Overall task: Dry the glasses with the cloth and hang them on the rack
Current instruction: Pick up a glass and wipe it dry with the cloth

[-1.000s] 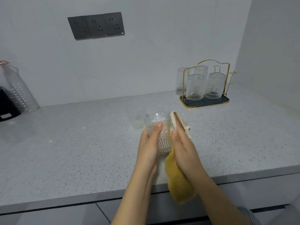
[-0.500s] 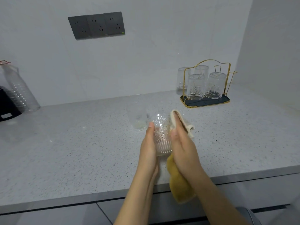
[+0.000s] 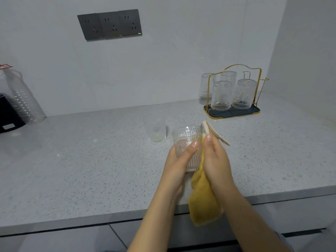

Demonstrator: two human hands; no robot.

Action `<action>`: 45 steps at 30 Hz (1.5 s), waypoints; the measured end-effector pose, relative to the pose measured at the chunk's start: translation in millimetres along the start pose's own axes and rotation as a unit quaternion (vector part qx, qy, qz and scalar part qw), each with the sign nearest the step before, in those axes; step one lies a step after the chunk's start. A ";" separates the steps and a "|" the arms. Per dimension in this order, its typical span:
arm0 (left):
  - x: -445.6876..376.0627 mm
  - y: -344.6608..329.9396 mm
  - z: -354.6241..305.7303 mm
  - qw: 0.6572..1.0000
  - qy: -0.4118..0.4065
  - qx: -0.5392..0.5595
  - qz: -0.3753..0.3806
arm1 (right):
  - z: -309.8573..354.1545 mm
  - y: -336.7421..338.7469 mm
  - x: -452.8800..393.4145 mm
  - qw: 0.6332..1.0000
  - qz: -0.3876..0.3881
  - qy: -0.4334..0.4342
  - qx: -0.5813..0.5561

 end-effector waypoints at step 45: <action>-90.6 5.1 -0.3 0.982 -0.131 -0.136 0.016 | 9.3 45.1 -90.8 0.933 0.319 -0.147 -0.077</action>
Point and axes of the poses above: each hand's wrist, its own x-axis away from the middle knuckle, its own y-axis out of the back of the hand, z = x × y, the point moved 1 cm from there along -x, towards the middle knuckle, and after that the axes turned 1 degree about y, right-handed, at the moved point
